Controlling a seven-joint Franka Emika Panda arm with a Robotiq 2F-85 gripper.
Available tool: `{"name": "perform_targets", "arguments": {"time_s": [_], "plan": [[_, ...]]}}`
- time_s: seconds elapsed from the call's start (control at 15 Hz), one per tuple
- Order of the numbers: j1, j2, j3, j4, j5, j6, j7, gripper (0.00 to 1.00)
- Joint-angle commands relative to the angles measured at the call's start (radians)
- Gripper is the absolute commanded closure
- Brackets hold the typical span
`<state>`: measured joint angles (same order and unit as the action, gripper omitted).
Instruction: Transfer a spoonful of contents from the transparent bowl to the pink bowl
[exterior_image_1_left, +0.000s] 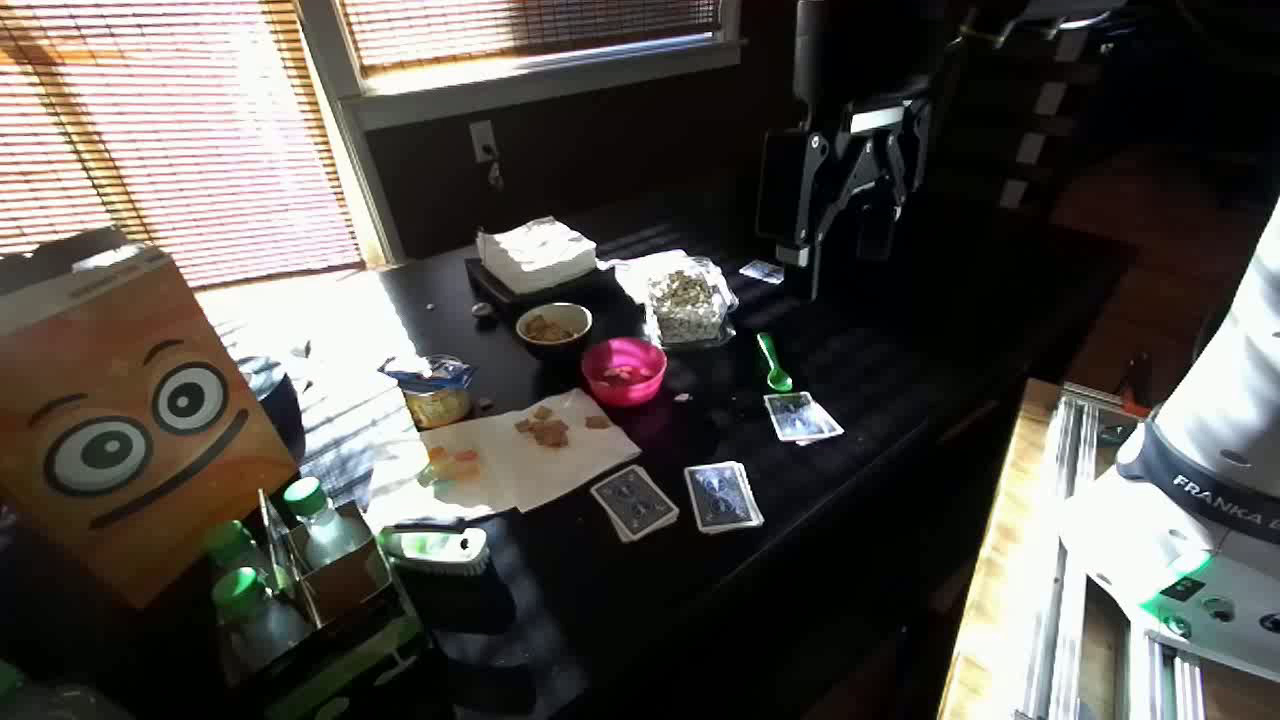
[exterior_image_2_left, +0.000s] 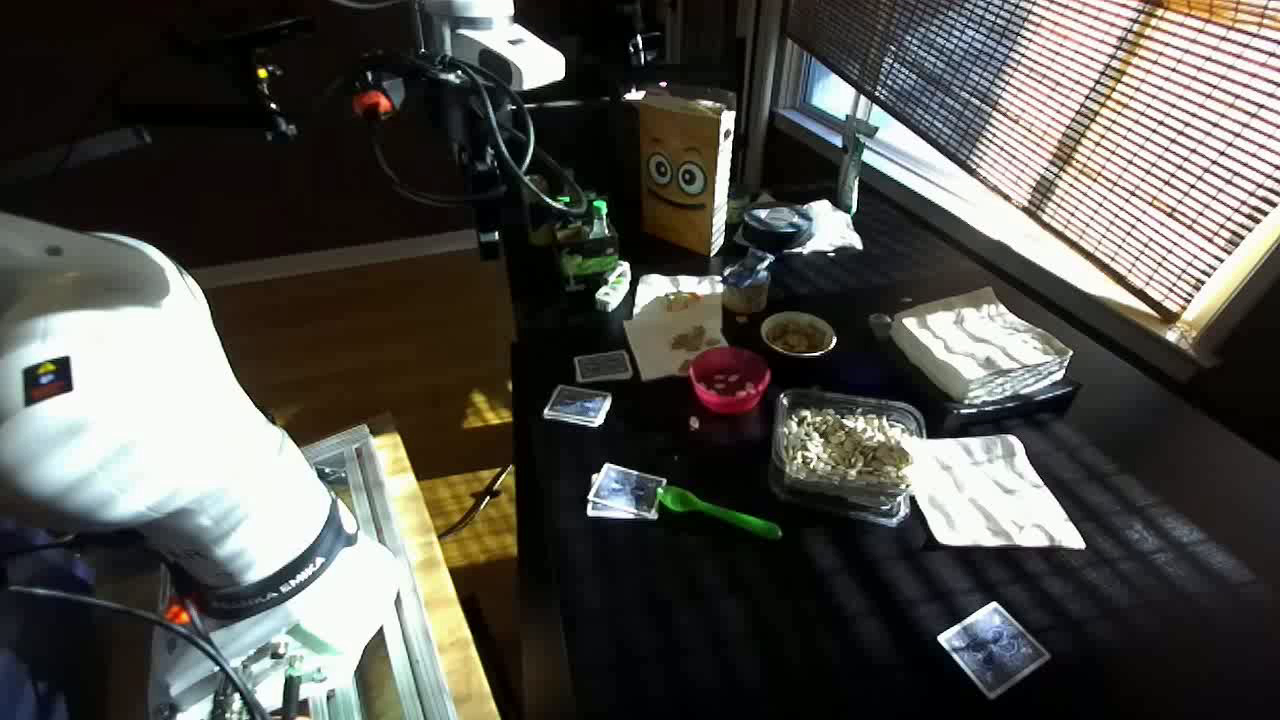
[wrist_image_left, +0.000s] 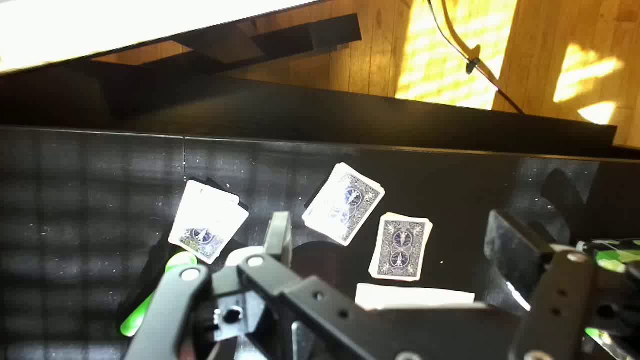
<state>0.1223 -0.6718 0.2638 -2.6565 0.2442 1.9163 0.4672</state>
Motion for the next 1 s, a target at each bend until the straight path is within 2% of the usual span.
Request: {"name": "perform_targets", "arguments": {"time_s": [0.0, 0.6, 0.93], "plan": [[-0.001, 0.0, 0.0, 0.001, 0.0, -0.002, -0.001, 0.0], [-0.001, 0.0, 0.0, 0.001, 0.0, -0.002, -0.001, 0.0], [-0.101, 0.032, 0.0, -0.094, -0.017, 0.107, 0.136, 0.0]]}}
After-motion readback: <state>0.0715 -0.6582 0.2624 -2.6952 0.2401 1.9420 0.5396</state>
